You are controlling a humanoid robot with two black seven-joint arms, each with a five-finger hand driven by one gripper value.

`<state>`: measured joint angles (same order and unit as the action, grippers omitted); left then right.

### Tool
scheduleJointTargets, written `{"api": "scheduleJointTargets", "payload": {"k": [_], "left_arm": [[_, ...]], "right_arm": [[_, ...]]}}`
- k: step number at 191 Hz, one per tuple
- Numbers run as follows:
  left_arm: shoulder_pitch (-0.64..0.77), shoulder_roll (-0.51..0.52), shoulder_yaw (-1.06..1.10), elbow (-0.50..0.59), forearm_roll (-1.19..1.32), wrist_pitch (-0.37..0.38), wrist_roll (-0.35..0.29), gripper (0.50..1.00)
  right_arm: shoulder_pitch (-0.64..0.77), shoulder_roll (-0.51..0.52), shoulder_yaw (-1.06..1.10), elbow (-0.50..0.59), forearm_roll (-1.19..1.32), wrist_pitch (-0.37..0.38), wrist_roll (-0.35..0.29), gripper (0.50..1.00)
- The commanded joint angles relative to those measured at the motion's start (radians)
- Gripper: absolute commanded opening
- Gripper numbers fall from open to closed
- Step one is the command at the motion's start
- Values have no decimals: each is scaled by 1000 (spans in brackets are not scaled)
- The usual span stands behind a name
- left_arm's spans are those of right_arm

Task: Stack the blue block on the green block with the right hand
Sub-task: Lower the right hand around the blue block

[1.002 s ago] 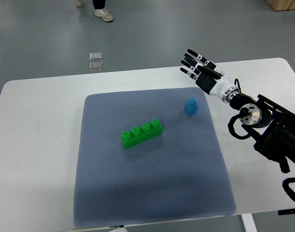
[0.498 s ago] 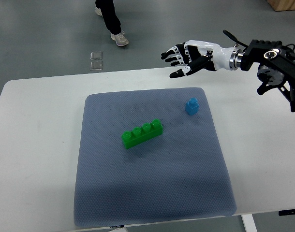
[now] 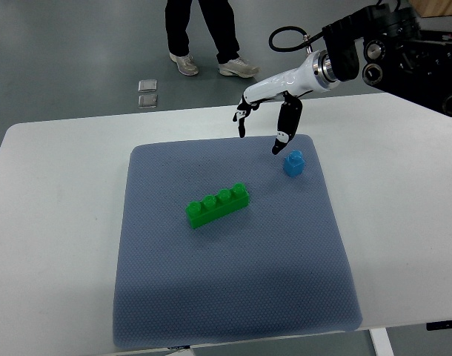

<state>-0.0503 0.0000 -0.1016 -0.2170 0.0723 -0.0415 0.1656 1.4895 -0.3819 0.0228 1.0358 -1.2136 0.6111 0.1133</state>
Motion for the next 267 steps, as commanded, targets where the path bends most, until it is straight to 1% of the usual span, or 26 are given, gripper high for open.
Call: {"api": "scheduleJointTargets", "payload": {"k": [1, 10, 12, 36, 41, 65, 66, 70, 85, 86, 99, 111, 112, 118, 128, 129, 143, 163, 182, 195, 218, 239, 267], "left_arm": [[1, 0, -1, -2, 0, 0, 0, 1000], [1, 0, -1, -2, 0, 0, 0, 1000], [0, 0, 0, -2, 0, 0, 0, 1000], [0, 0, 0, -2, 0, 0, 0, 1000], [0, 0, 0, -4, 0, 0, 0, 1000], [0, 0, 0, -4, 0, 0, 0, 1000], [0, 0, 2, -2, 0, 0, 0, 1000], [1, 0, 0, -2, 0, 0, 0, 1000], [1, 0, 2, -4, 0, 0, 0, 1000], [0, 0, 2, -2, 0, 0, 0, 1000], [1, 0, 2, -4, 0, 0, 0, 1000], [0, 0, 2, -4, 0, 0, 0, 1000], [0, 0, 0, -5, 0, 0, 0, 1000], [0, 0, 2, -4, 0, 0, 0, 1000], [0, 0, 2, -4, 0, 0, 0, 1000], [0, 0, 2, -4, 0, 0, 0, 1000], [0, 0, 0, -2, 0, 0, 0, 1000], [0, 0, 0, -1, 0, 0, 0, 1000], [1, 0, 0, -2, 0, 0, 0, 1000], [0, 0, 0, -4, 1, 0, 0, 1000], [0, 0, 0, -4, 0, 0, 0, 1000], [0, 0, 0, -4, 0, 0, 0, 1000], [0, 0, 0, -2, 0, 0, 0, 1000]], "right_arm": [[-9, 21, -9, -6, -27, 0, 0, 921], [-9, 21, -9, -6, -27, 0, 0, 921], [-26, 32, -10, -14, -79, 0, 0, 921], [-49, 35, -9, -33, -139, 0, 0, 921], [-72, 40, -9, -52, -181, 0, -1, 923], [-92, 41, -7, -74, -196, 0, -6, 921], [-103, 43, -7, -89, -204, 0, -7, 921], [-107, 43, -6, -94, -205, 0, -7, 921], [-112, 43, -6, -98, -205, 0, -7, 921], [-118, 43, 0, -109, -202, 0, -17, 923], [-130, 46, 5, -131, -196, 0, -30, 921], [-133, 47, 5, -135, -196, 0, -30, 921], [-144, 61, 6, -155, -195, 0, -35, 921], [-150, 75, 5, -167, -195, 0, -37, 921], [-150, 75, 5, -168, -195, 0, -37, 921], [-158, 92, 6, -186, -193, 0, -44, 921], [-167, 104, 8, -204, -190, 0, -79, 921], [-187, 115, 9, -220, -185, -1, -104, 921], [-201, 133, 9, -247, -185, -36, -113, 921], [-210, 150, 9, -273, -185, -63, -133, 921], [-219, 172, 11, -310, -184, -76, -165, 921], [-233, 184, 11, -322, -184, -106, -167, 921], [-252, 187, 11, -335, -184, -128, -172, 919]]}}
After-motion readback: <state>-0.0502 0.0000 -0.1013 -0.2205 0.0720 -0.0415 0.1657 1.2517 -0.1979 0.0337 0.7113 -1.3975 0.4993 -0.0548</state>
